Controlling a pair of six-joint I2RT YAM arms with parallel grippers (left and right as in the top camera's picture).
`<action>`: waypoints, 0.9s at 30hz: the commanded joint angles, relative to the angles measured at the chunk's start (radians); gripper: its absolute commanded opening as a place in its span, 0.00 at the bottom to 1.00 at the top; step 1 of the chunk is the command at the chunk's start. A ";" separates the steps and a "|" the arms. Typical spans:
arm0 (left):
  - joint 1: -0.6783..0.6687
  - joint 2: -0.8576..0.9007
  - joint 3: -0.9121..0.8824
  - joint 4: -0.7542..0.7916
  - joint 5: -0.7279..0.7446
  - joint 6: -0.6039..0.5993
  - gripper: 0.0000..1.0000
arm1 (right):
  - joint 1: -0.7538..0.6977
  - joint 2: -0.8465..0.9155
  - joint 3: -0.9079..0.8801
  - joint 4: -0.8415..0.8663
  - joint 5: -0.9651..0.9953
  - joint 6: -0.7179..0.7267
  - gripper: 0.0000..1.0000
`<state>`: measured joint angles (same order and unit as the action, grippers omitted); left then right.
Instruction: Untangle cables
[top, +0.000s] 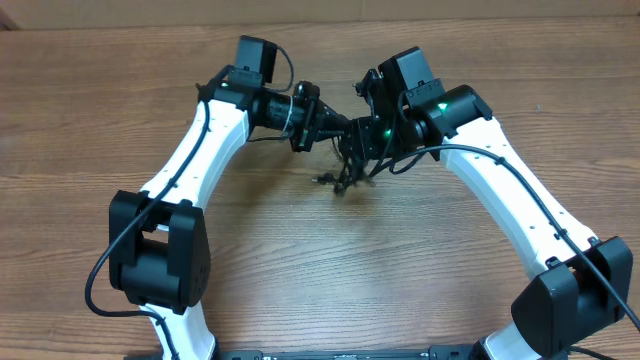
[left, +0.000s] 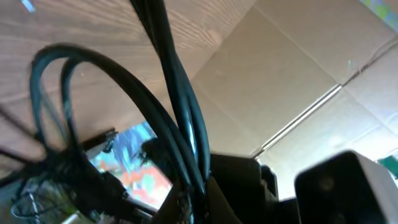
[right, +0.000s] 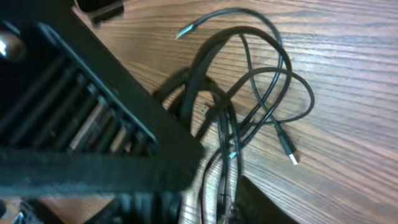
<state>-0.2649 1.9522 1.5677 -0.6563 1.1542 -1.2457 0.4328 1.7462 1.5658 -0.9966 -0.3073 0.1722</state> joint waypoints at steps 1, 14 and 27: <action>-0.005 -0.023 0.020 -0.009 0.053 -0.078 0.07 | -0.014 0.023 -0.001 0.023 0.097 0.014 0.22; 0.232 -0.024 0.020 0.128 0.336 0.788 0.64 | -0.183 -0.102 0.000 -0.048 -0.515 -0.076 0.04; -0.009 -0.024 0.020 -0.054 -0.079 1.101 0.68 | -0.214 -0.102 0.000 -0.038 -0.652 -0.151 0.04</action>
<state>-0.2577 1.9522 1.5799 -0.7273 1.1461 -0.1837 0.2184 1.6711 1.5646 -1.0397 -0.9287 0.0360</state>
